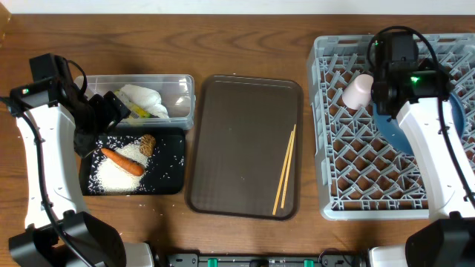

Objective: Sort waste into correct bins and load items into the dishwasher rack
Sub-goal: 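Lower the blue plate upright into the rack's right side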

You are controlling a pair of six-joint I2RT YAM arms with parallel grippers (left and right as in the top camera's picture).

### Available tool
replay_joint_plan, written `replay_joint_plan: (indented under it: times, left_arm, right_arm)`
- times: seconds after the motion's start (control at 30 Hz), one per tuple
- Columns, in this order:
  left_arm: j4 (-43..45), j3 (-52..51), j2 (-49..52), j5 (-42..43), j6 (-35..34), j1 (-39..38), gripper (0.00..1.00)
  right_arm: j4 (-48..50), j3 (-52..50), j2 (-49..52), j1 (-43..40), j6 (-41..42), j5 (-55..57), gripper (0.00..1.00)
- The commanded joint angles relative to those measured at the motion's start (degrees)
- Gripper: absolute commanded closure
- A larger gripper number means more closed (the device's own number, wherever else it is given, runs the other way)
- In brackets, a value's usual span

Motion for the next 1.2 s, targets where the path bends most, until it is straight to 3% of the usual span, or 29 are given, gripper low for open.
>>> replay_joint_plan:
  times: [0.0,0.37,0.57,0.7,1.17]
  left_arm:
    - [-0.17,0.02,-0.85,-0.35,0.09,0.26,0.02]
    - [-0.15,0.02,-0.85,-0.35,0.09,0.26,0.02]
    - [-0.15,0.02,-0.85,-0.35,0.09,0.26,0.02]
    - [-0.15,0.04,-0.85,-0.35,0.09,0.24,0.02]
    - [-0.17,0.02,-0.85,-0.35,0.09,0.26,0.02]
  right_arm:
    - [1.92,0.55,0.04,-0.81,-3.21,9.14,0.99]
    - [5.22,0.55,0.02,-0.33,-3.98,17.31,0.99]
    - [2.64,0.55,0.04,0.55,-1.99,17.35,0.99]
    - [-4.13,0.55,0.04,0.90,3.80,17.46,0.99]
    - [-6.97,0.55,0.04,-0.31,10.32,7.32,0.99]
